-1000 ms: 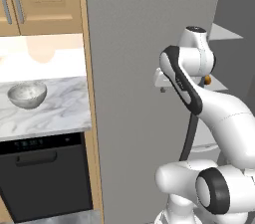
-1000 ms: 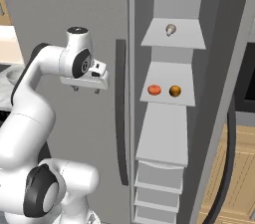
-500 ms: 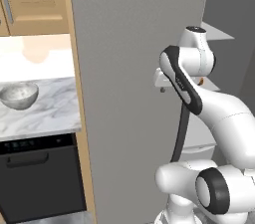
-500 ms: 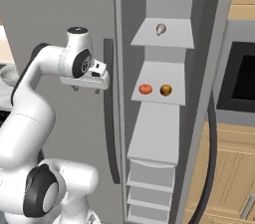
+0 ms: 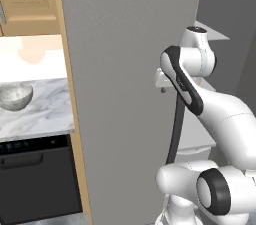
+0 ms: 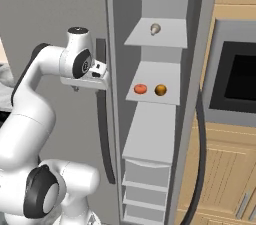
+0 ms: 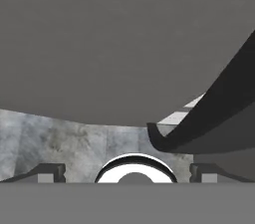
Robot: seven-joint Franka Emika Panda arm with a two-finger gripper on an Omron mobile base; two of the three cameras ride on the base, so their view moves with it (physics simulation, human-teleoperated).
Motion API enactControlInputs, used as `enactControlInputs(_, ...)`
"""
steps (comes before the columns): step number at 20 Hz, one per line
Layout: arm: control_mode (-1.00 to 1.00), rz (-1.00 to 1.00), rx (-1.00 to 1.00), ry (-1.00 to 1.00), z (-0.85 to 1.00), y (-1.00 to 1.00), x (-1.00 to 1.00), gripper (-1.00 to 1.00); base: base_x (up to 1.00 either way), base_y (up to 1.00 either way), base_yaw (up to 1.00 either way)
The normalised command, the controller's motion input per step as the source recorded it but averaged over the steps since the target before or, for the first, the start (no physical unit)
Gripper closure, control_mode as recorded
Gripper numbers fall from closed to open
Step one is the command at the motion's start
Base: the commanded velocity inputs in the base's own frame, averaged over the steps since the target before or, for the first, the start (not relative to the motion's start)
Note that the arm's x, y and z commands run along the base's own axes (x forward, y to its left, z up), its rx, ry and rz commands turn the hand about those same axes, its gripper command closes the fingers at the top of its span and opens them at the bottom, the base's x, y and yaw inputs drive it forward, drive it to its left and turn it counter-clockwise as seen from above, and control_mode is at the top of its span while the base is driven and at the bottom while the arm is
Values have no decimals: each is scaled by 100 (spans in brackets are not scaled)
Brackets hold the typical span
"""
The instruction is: Take the mango, mushroom, and squash from the freezer and place them in the bowl on the counter.
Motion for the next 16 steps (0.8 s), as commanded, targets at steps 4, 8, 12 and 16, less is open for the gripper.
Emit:
enactControlInputs(4,100,0,0,0,0,0,0,-100,0,-22,-5)
enactControlInputs(8,100,0,0,0,0,0,0,-100,0,-17,-15)
enactControlInputs(12,100,0,0,0,0,0,0,-100,0,-18,-10)
enactControlInputs(16,100,0,0,0,0,0,0,-100,0,-36,-4)
